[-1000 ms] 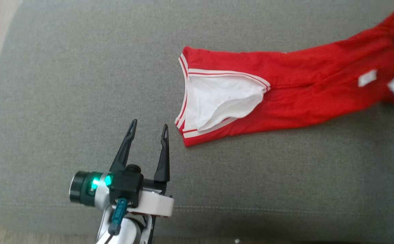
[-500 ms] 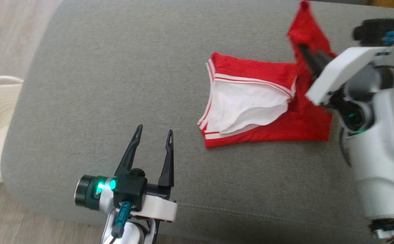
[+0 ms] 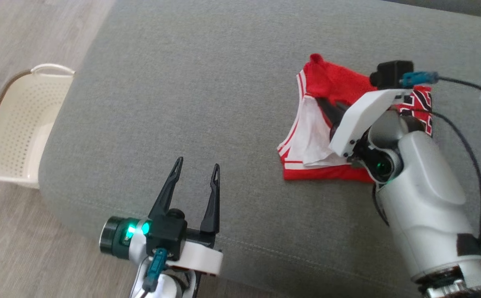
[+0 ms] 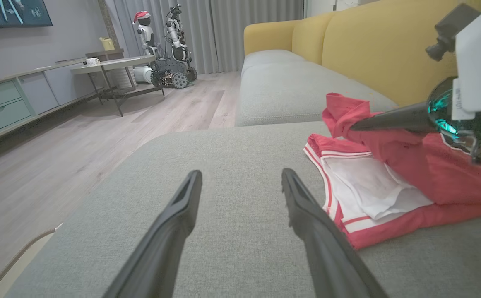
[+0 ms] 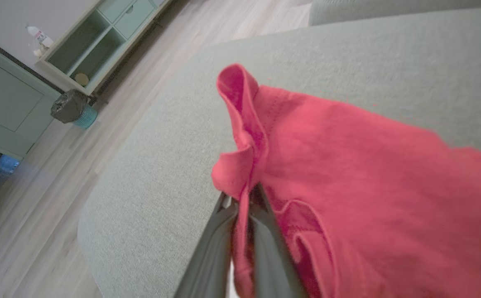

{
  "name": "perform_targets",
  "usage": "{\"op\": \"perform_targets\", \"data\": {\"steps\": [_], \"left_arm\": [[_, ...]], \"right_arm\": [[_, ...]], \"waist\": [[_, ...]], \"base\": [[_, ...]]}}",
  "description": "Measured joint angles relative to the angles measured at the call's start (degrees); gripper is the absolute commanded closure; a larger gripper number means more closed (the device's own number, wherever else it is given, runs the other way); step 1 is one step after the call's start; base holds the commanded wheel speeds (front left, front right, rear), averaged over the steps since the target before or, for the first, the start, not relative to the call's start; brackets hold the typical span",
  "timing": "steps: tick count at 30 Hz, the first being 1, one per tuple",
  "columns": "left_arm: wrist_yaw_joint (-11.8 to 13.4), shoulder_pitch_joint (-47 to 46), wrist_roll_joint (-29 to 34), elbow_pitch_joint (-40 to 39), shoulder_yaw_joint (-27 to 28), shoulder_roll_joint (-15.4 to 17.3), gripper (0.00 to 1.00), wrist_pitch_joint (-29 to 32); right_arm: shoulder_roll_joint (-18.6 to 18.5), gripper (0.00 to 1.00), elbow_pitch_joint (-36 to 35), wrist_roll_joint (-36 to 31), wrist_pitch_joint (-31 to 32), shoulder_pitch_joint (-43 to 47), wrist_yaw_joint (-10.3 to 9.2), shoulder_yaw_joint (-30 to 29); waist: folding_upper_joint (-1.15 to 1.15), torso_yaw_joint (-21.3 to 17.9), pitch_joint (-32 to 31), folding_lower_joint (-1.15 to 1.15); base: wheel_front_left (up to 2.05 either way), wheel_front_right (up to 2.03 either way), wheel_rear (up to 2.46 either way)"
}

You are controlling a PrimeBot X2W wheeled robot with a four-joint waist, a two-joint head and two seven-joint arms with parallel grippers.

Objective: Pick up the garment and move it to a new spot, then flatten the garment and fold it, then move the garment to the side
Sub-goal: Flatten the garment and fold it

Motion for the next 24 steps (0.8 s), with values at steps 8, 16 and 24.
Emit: {"op": "perform_targets", "data": {"steps": [8,16,24], "left_arm": [[-0.4,0.1,0.0,0.5,0.1,-0.5,0.00,0.0],[-0.3,0.5,0.4,0.3,1.5,-0.1,0.00,0.0],[-0.2,0.7,0.8,-0.5,2.2,0.3,0.00,0.0]], "right_arm": [[0.5,0.00,2.2,5.9,-4.5,-1.0,0.00,2.3],[-3.5,0.00,-5.1,4.5,-14.4,-2.1,0.00,1.6],[-8.8,0.60,-8.0,1.5,-20.1,3.9,0.00,-1.4]], "waist": [[0.00,0.1,-0.3,0.00],[0.00,-4.5,-1.5,0.00],[0.00,-9.5,-2.0,0.00]], "base": [[0.00,0.00,0.00],[0.00,0.00,0.00],[0.00,0.00,0.00]]}}
